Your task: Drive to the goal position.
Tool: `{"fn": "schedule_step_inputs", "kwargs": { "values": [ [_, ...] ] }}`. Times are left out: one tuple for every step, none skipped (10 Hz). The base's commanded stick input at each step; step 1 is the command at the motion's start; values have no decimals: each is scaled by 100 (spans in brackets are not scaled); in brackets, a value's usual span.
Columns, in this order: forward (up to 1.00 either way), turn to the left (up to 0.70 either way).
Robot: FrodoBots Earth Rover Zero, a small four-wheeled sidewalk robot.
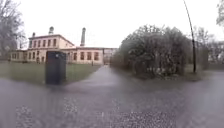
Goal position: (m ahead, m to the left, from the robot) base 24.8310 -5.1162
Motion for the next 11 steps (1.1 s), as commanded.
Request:
{"fn": "schedule_step_inputs", "kwargs": {
  "values": [
    [85, 0],
    [85, 0],
    [85, 0],
    [85, 0],
    [85, 0],
    [85, 0],
    [85, 0],
    [85, 0],
    [85, 7],
    [85, 34],
    [85, 31]
  ]
}}
